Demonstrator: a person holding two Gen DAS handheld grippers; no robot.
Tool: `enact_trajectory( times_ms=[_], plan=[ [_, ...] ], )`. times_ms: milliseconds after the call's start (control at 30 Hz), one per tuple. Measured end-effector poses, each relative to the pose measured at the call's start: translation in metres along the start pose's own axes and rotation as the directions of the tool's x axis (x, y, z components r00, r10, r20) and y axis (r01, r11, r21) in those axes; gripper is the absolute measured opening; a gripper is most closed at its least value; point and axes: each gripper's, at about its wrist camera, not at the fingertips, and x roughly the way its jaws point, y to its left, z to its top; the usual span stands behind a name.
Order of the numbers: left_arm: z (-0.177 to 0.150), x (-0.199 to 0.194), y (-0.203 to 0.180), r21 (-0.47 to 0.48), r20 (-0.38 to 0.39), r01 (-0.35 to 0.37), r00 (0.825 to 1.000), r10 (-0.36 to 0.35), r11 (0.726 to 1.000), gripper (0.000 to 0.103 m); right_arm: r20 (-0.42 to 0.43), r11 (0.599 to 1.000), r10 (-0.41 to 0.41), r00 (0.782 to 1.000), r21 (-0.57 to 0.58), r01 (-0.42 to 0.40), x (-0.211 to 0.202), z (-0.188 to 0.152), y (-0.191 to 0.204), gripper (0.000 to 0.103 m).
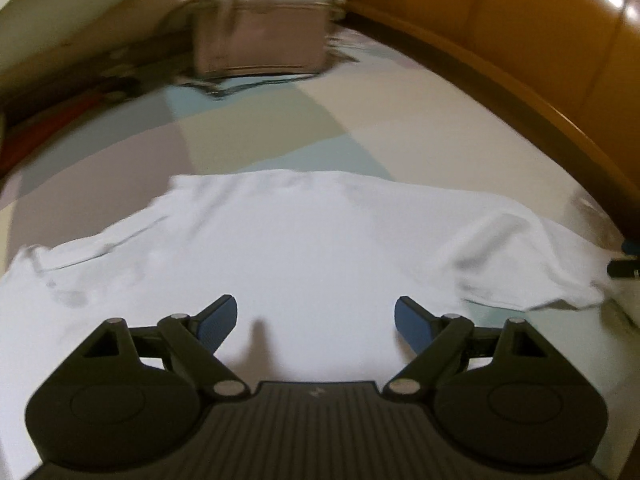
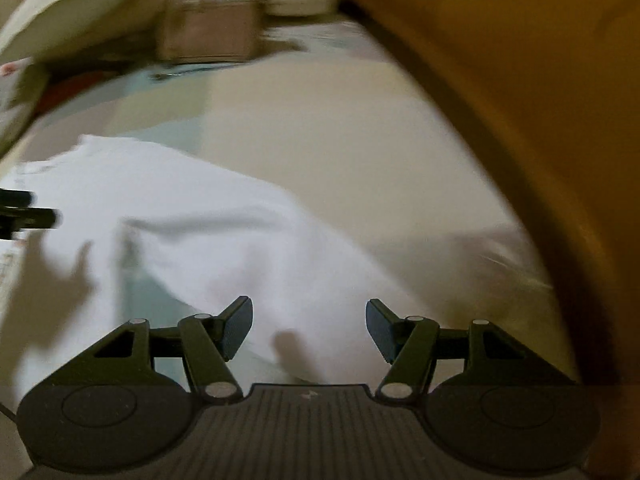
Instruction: Fold clothes
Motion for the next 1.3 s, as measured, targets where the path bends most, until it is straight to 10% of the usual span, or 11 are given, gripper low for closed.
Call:
enact_trajectory(
  times_ms=[133, 400, 600, 967, 1100, 1300],
  plan=[
    [0.003, 0.001, -0.024, 0.035, -0.007, 0.032, 0.999, -0.032, 0.999, 0.086, -0.027, 0.982, -0.133, 0.991, 0.129, 0.135, -0.007, -0.025, -0.059, 0.068],
    [0.01, 0.008, -0.056, 0.092, -0.028, 0.069, 0.997, -0.066, 0.993, 0.086, -0.1, 0.836, -0.105, 0.989, 0.529, 0.142, -0.005, -0.093, -0.103, 0.066],
    [0.015, 0.009, -0.063, 0.117, -0.021, 0.068, 0.998, -0.066, 0.991, 0.086, -0.051, 0.821, -0.063, 0.997, 0.565, 0.081, 0.005, -0.086, -0.101, 0.007],
    [0.012, 0.002, -0.053, 0.077, -0.006, 0.049, 0.999, -0.049, 0.996, 0.086, -0.067, 0.861, -0.293, 0.954, 0.415, 0.294, -0.007, -0.044, -0.122, 0.013],
    [0.009, 0.0, -0.045, 0.064, -0.004, 0.041, 0.999, -0.041, 0.997, 0.086, -0.084, 0.854, -0.254, 0.964, 0.447, 0.264, -0.011, -0.043, -0.11, 0.044],
    [0.006, 0.0, -0.035, 0.047, -0.016, 0.033, 0.999, -0.033, 0.998, 0.086, -0.129, 0.654, -0.051, 0.99, 0.745, 0.131, 0.002, -0.084, -0.107, 0.045]
  ],
)
